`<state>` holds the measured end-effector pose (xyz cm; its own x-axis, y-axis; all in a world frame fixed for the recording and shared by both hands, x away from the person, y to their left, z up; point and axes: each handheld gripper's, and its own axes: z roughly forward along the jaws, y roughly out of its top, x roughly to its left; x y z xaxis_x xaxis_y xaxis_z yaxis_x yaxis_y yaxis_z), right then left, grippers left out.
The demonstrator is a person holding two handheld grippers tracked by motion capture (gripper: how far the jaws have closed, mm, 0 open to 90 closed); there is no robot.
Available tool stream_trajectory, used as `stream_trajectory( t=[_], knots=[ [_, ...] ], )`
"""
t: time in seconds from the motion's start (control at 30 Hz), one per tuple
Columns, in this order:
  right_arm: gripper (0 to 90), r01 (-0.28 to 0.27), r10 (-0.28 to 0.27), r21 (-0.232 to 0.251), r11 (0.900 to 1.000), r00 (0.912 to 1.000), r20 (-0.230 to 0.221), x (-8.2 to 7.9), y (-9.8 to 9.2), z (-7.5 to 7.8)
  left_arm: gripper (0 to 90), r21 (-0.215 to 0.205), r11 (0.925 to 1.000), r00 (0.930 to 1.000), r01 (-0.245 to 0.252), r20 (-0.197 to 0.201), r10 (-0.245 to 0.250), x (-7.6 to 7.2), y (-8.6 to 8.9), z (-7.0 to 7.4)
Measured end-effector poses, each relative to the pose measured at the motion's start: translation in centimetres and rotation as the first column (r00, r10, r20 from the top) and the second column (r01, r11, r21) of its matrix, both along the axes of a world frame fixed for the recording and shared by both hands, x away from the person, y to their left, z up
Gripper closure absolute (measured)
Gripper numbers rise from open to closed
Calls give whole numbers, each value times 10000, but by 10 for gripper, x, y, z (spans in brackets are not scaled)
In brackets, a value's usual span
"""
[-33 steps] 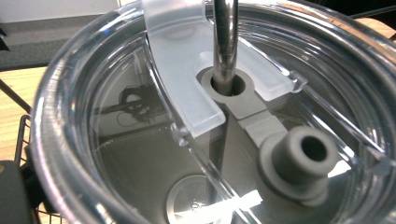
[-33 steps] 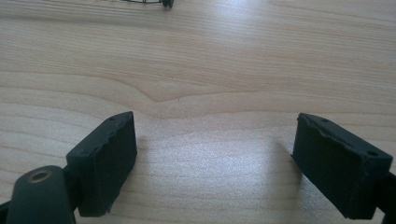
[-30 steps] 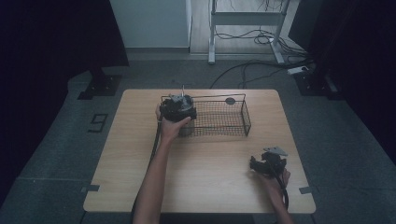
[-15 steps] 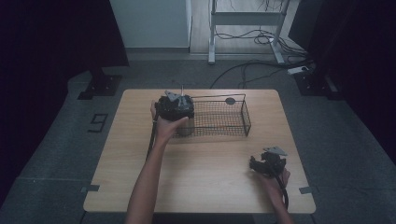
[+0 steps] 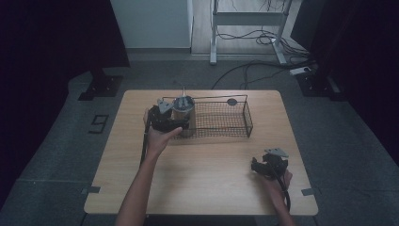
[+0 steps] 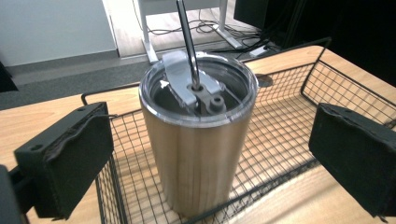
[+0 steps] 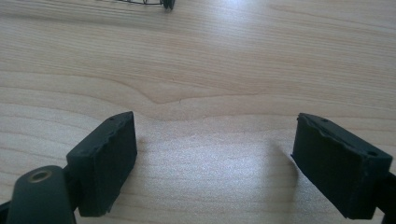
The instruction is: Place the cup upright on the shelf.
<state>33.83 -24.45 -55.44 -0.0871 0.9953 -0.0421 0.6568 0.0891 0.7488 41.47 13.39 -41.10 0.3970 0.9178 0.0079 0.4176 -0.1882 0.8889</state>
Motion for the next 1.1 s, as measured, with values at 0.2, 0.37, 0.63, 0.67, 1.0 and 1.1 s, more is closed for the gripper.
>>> stream_trajectory(
  t=[0.2, 0.37, 0.63, 0.67, 1.0, 1.1],
  knots=[
    [134, -3, 3, -7, 10000, 10000, 2, 0, 0, 0, 8, 94, 9998, 9999, 150, -10, -149, -22, 6, -1],
    [134, 12, -12, -17, 10000, 10000, 3, 0, 1, 0, 8, 46, 9996, 9996, 280, 72, -281, -38, 13, 0],
    [135, 20, -20, -81, 10000, 10000, 15, -1, 1, 0, 14, -254, 9983, 9986, 531, 76, -529, -67, 28, -4],
    [135, 17, -17, -80, 10000, 10000, 10, -1, 1, 0, 14, -306, 9977, 9981, 606, 102, -603, -71, 30, -5],
    [138, 53, -53, -75, 10000, 10000, 15, -1, 1, 0, 14, -458, 9957, 9967, 805, 97, -802, -111, 48, -27],
    [138, 83, -83, 13, 10000, 10000, -28, -1, 1, 0, 16, -332, 9977, 9982, 597, 116, -594, -120, 53, -31]
  ],
)
